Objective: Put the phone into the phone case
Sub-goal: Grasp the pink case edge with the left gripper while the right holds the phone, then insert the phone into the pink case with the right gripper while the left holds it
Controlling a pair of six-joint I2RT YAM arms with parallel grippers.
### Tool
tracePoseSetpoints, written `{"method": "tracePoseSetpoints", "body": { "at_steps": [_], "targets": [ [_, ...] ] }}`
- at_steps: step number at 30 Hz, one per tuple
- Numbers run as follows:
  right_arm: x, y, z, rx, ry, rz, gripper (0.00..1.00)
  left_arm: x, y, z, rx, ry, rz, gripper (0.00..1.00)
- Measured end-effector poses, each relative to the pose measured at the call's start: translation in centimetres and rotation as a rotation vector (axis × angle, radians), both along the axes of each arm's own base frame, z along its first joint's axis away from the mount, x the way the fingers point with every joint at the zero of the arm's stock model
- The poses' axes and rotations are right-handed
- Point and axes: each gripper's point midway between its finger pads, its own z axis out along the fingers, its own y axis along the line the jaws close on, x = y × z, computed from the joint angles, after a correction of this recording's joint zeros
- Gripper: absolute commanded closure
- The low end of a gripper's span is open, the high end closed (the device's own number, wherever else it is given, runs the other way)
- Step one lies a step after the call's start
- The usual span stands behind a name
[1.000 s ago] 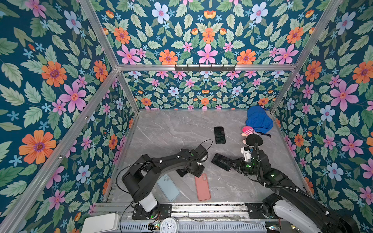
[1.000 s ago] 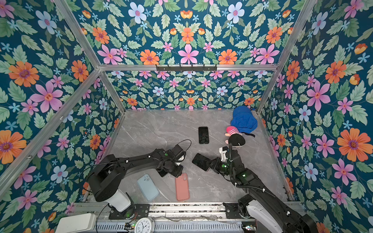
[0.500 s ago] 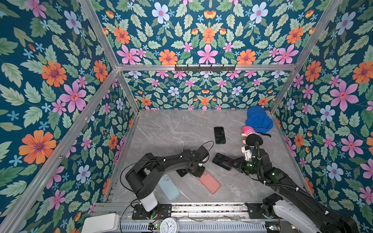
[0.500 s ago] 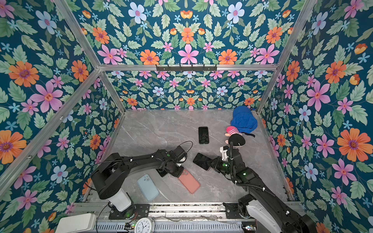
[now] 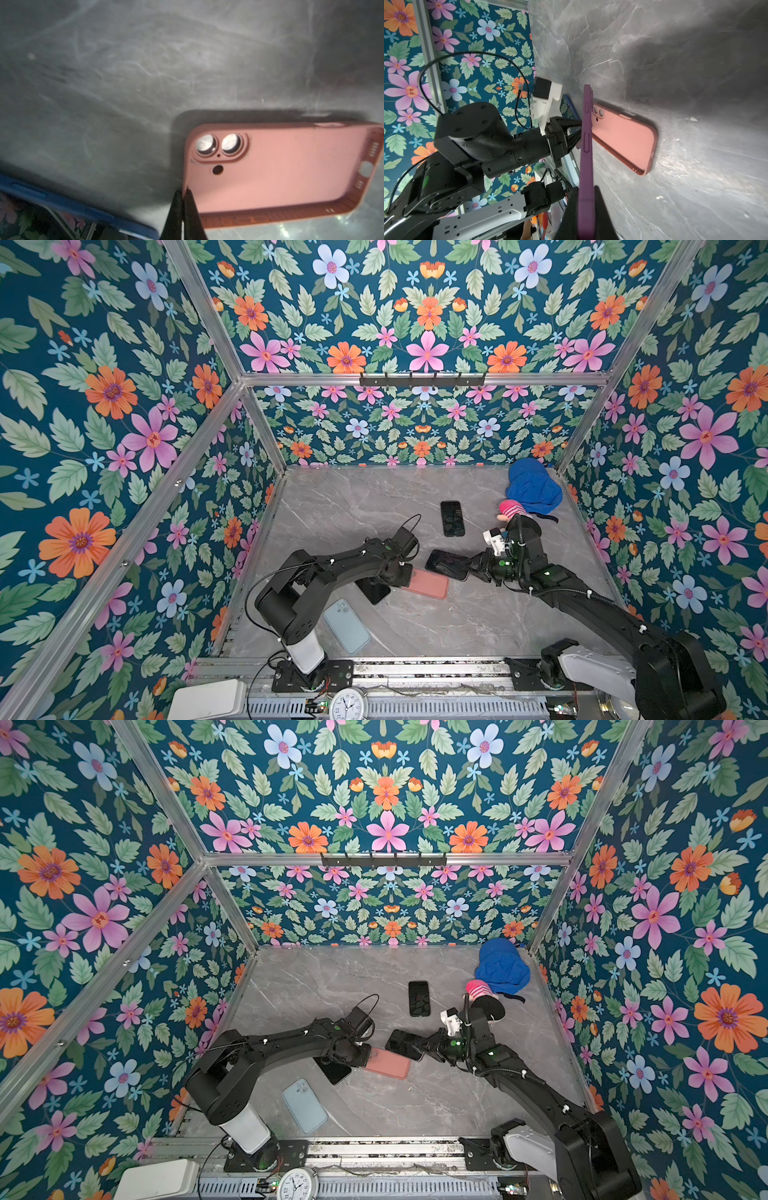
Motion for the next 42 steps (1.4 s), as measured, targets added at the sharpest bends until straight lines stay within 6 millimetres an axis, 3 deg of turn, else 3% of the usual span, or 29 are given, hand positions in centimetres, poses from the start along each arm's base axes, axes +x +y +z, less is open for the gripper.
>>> {"method": "tracePoseSetpoints", "body": {
  "at_steps": [5,6,14,19,26,42],
  "targets": [
    [-0.6,0.4,-1.2,0.02,0.029,0.034,1.0,1.1,-0.9,0.0,-0.049,-0.009,0.028,0.61],
    [-0.6,0.4,-1.4,0.024,0.033,0.037,1.0,1.1,-1.0,0.1,-0.066,-0.01,0.029,0.6],
    [0.0,2.2,-3.7,0.076,0.126,0.101,1.0,0.7,2.3,0.7,-0.198,0.027,0.123,0.57],
    [0.3,3.5,-4.2,0.101,0.13,0.152,1.0,1.5,1.4,1.5,-0.315,0.042,0.131,0.56],
    [1.1,4.8,-5.5,0.112,0.163,0.193,1.0,2.4,0.1,0.9,-0.408,0.085,0.154,0.53],
    [1.7,5.4,-8.1,0.093,0.159,0.281,1.0,2.8,-1.6,1.0,-0.51,0.102,0.154,0.56]
  ]
}}
